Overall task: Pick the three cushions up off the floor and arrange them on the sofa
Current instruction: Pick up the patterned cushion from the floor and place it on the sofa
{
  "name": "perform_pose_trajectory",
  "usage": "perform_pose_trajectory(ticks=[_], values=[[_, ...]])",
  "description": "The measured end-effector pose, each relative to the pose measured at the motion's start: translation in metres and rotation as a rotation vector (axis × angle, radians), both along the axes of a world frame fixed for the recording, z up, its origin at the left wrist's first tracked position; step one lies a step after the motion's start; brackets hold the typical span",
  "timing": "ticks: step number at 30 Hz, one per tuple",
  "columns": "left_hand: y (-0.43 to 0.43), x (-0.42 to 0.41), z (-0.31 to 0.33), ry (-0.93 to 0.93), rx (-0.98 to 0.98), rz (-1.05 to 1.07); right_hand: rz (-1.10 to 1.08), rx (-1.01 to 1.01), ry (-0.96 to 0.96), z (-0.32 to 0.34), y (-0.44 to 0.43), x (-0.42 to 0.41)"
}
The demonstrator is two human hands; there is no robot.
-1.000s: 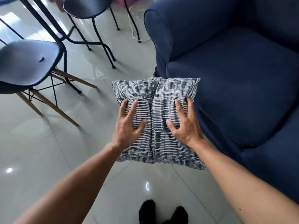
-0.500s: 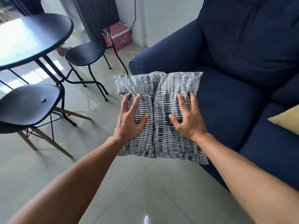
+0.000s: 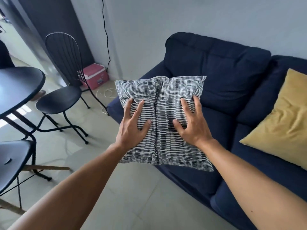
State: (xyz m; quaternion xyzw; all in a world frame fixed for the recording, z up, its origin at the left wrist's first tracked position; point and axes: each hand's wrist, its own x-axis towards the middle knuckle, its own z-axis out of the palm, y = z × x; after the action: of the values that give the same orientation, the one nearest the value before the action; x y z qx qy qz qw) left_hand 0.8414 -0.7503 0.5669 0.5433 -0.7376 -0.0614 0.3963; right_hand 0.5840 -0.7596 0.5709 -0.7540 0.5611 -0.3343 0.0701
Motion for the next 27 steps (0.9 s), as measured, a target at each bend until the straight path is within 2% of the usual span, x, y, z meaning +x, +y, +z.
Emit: perform_pose_trajectory(ticks=[13,27], values=[[-0.146,-0.053,0.042,-0.056,-0.164,-0.325,-0.29,-0.173,-0.027,0.041,-0.066,-0.046],[-0.269,-0.134,-0.002,-0.065,-0.219,-0.454,-0.421,-0.26,-0.043,-0.007,-0.156,-0.117]])
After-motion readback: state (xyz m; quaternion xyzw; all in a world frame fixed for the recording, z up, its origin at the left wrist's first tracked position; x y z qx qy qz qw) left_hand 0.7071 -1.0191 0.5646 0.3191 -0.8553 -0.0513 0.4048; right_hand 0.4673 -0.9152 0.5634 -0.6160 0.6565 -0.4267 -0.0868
